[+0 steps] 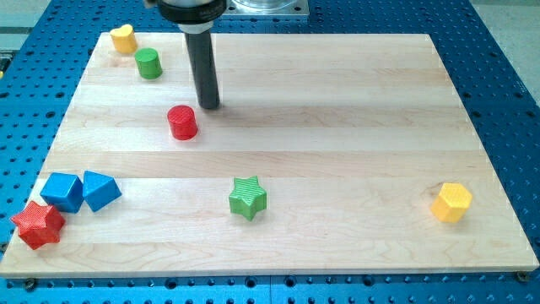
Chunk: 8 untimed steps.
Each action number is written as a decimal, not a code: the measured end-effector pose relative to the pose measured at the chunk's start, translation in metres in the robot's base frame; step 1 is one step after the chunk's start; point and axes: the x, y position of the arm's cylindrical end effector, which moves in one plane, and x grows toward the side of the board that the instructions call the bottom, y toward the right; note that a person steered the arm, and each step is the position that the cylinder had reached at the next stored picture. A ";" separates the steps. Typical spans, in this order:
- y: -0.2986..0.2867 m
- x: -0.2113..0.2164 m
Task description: Place the red circle to the top right of the triangle
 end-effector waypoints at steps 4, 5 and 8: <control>-0.048 0.043; -0.087 0.066; -0.030 0.152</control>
